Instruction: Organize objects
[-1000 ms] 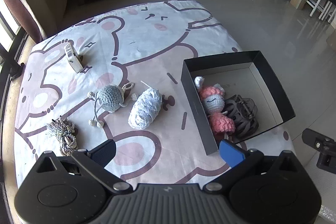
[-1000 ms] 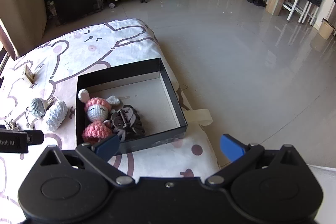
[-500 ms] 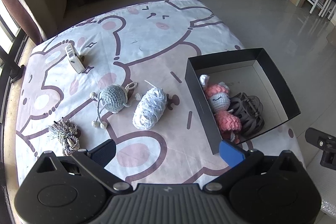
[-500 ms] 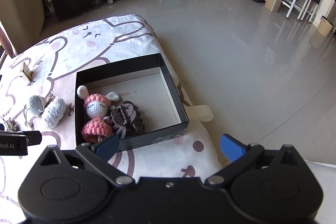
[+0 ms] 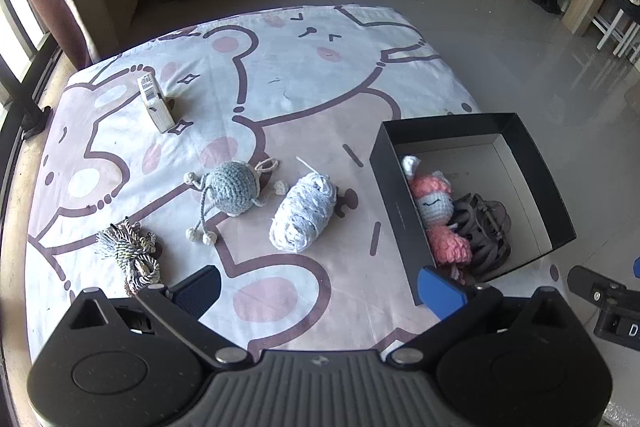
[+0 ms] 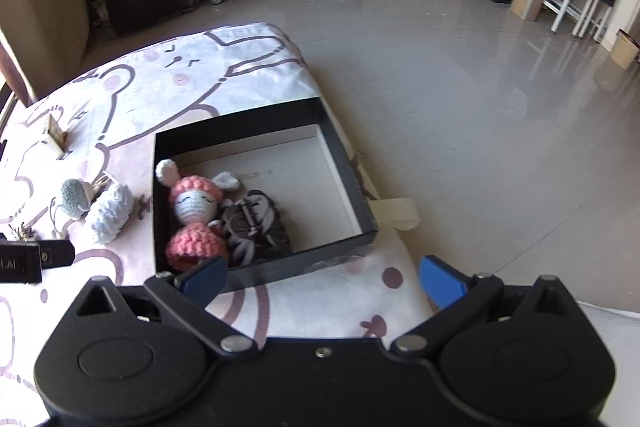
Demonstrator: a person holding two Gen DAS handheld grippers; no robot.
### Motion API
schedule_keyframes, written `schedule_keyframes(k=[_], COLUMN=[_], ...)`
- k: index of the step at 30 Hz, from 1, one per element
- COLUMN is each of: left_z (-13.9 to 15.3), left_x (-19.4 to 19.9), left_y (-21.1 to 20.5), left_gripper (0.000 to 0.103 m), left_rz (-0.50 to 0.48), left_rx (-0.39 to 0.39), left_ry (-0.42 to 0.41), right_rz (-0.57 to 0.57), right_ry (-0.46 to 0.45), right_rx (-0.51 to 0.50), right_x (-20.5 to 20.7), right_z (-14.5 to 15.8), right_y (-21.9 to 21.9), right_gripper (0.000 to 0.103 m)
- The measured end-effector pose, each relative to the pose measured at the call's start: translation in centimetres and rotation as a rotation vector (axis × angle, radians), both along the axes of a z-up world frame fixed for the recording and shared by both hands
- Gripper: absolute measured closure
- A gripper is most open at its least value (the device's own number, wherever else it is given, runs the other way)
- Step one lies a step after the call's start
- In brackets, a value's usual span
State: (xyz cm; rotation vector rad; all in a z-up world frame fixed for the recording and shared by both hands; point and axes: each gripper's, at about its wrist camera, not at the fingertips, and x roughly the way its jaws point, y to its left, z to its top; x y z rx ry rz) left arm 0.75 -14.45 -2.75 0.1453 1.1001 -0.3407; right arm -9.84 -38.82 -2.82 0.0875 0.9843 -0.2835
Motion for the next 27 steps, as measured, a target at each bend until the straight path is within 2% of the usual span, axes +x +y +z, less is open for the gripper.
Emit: schedule_keyframes(k=[9,20,27], left_z=[-0.1,-0.5,-0.3], left_x=[1.7,3.4,4.4], left_y=[3.6,8.2,11.0], left_gripper=[0.000,0.000,0.000], left_rz=[0.096,0.195,0.276], left_rx=[-0.011,0.010,-0.022], left_ry=[-0.001,-0.014,-0.015], right_rz=[0.059,0.177,0.237], right_ry=[-0.024,-0.045,-0.056], right_rx=[0.018,-0.012,-0.006], right_x=[2.4,5.9,7.9], right_z=[0.5,1.6,2.0], right_y=[2.1,6.4,9.1], right_gripper=[0.000,0.000,0.000])
